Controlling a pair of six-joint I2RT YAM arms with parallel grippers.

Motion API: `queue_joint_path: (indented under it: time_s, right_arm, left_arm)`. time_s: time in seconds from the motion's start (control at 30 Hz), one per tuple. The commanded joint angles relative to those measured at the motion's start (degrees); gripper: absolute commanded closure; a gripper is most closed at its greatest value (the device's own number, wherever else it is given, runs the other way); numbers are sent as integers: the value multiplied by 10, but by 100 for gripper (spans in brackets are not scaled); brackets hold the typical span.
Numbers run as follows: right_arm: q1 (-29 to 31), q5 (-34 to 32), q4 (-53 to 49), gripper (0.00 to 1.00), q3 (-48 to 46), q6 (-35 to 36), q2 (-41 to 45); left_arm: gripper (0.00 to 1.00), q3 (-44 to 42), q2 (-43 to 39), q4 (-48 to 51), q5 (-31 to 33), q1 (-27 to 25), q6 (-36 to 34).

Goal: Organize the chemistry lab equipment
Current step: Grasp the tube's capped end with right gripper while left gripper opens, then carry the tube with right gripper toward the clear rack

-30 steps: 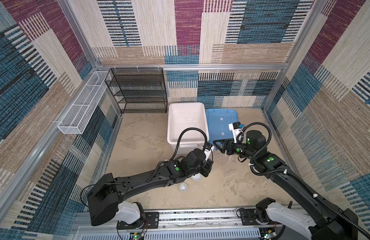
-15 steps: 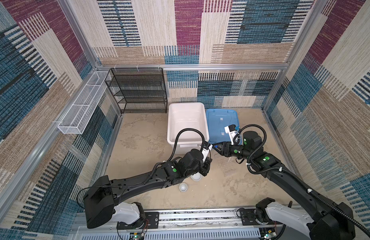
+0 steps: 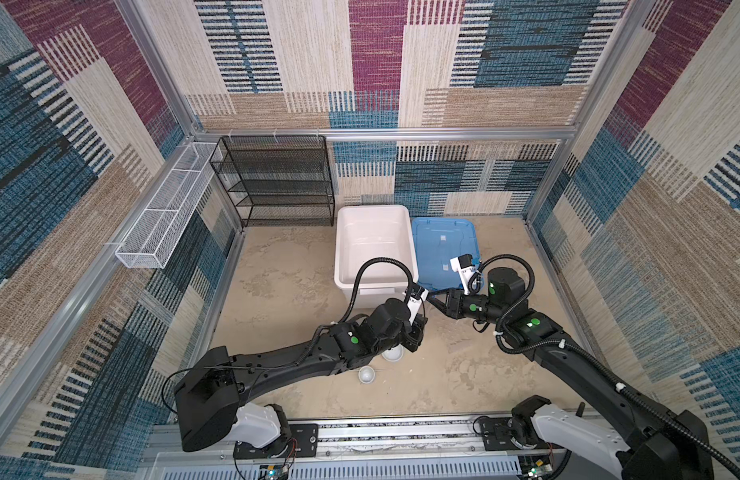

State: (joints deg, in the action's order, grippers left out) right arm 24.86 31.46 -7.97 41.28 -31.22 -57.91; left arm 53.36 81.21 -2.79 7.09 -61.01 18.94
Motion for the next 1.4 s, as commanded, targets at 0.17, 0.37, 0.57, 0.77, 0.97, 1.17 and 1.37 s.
queue_joint_path:
  time_s: [0.17,0.37,0.57,0.77,0.97,1.17,1.37]
  right_arm:
    - [-6,9,29,79,-11,-7,12]
    - [-7,-23,26,79,-16,7,24]
    - [-6,-112,11,81,-27,62,66]
    - [-6,-202,10,81,-50,116,125]
    - [1,-314,-24,83,-69,137,168]
    - [14,-386,-23,83,-86,145,190]
    - [41,-442,-29,84,-98,140,201]
  left_arm:
    - [81,2,4,-24,-8,0,-6]
    - [20,2,4,-25,-24,1,-6]
    - [1,10,0,-32,-48,1,22]
    - [1,29,5,-29,-82,1,32]
    - [1,39,18,-35,-100,1,49]
    - [1,40,41,-57,-110,1,62]
    - [1,48,60,-58,-116,1,64]
